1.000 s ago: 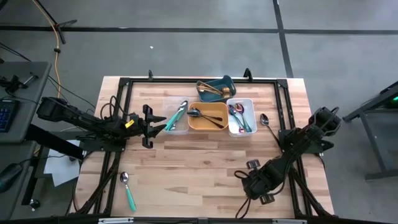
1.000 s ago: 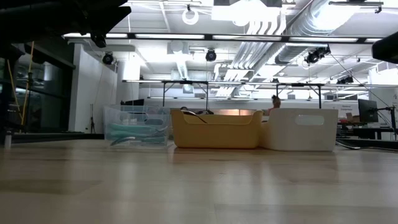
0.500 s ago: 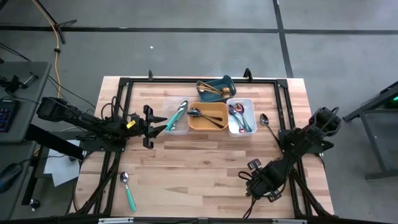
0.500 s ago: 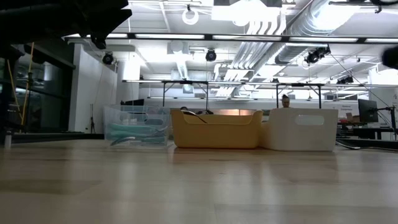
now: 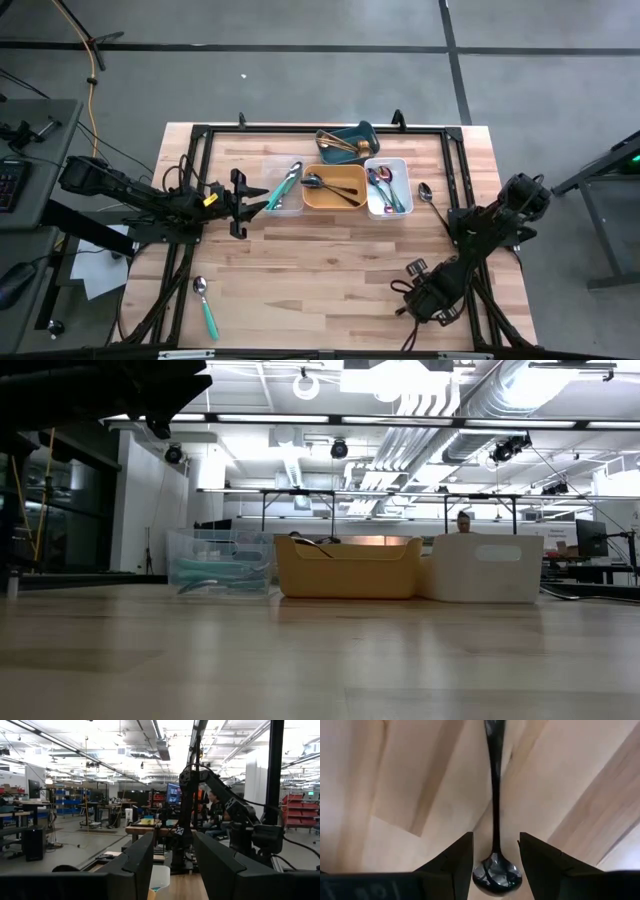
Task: Sort silverware by color (type)
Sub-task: Put the silver spoon into the orange bin
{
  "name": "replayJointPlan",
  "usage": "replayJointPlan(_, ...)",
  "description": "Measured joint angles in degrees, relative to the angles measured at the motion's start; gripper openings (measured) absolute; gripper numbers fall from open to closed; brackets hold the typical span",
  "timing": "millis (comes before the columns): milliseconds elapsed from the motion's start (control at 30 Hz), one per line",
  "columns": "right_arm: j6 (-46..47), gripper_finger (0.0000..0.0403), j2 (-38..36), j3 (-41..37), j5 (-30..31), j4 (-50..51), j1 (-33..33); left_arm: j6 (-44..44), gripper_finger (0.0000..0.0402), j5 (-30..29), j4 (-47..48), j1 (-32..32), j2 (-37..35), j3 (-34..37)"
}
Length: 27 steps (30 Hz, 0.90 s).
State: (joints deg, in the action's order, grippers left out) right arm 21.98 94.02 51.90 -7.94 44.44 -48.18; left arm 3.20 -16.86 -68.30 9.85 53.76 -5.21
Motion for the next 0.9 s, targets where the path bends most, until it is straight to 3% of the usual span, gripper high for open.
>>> replayJointPlan(767,2.4,0.0154,0.0,-1.5,2.0,-1.7,0.0,0.0,0.0133,0.0,-0.1,0.0,0.0,0.0)
replayJointPlan(900,4.0,0.0154,0.0,-3.8,1.9,-6.3,0.0,0.0,0.0134,0.0,-0.2,0.0,0.0,0.0)
